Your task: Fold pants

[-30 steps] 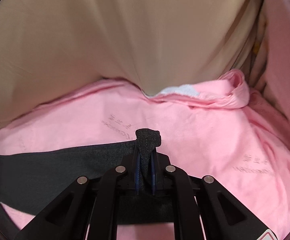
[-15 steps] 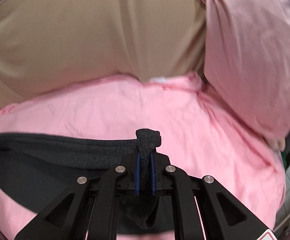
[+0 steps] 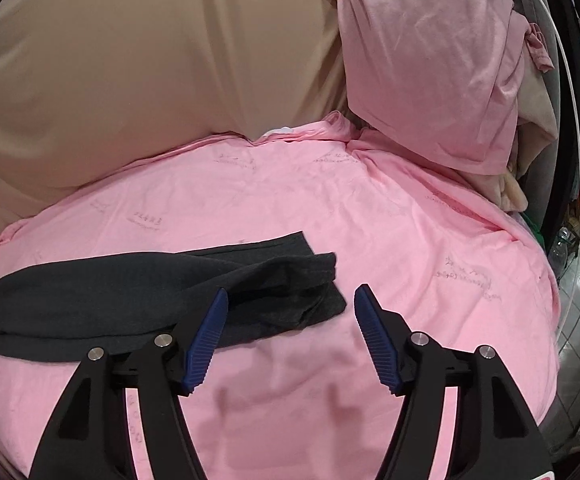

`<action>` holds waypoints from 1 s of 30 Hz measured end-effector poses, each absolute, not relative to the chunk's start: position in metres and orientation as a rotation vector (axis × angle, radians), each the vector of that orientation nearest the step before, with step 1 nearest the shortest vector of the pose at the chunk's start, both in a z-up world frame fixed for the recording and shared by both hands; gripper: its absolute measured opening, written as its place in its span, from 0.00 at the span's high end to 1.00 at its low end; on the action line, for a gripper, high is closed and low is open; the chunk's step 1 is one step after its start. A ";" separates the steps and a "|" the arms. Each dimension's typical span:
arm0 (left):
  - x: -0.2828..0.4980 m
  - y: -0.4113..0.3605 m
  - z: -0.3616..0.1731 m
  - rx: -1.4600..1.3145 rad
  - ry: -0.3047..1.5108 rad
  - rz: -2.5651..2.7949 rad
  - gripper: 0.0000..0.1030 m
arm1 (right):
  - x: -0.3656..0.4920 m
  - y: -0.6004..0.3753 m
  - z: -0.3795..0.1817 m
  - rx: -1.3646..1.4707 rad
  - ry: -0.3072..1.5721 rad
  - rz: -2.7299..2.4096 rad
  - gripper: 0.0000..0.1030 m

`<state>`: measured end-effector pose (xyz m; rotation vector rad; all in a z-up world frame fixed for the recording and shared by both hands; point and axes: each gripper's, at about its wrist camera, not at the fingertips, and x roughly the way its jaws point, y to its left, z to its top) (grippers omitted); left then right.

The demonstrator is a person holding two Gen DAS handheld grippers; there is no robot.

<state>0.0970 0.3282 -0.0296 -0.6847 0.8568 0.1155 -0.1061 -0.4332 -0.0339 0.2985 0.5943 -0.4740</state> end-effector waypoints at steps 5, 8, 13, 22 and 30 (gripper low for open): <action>0.119 0.340 -0.034 -0.649 0.896 0.161 1.00 | -0.101 -0.410 -0.043 0.307 0.612 -0.429 0.38; 0.100 0.362 -0.009 -0.667 0.834 0.192 1.00 | -0.106 -0.401 -0.046 0.361 0.604 -0.402 0.38; 0.084 0.393 -0.020 -0.633 0.880 0.297 1.00 | -0.103 -0.409 -0.066 0.476 0.630 -0.397 0.38; 0.099 0.355 -0.040 -0.661 0.902 0.183 0.09 | -0.066 -0.446 -0.063 0.638 0.630 -0.391 0.31; 0.126 0.337 -0.057 -0.611 0.988 0.209 0.42 | -0.026 -0.466 -0.041 0.639 0.528 -0.306 0.96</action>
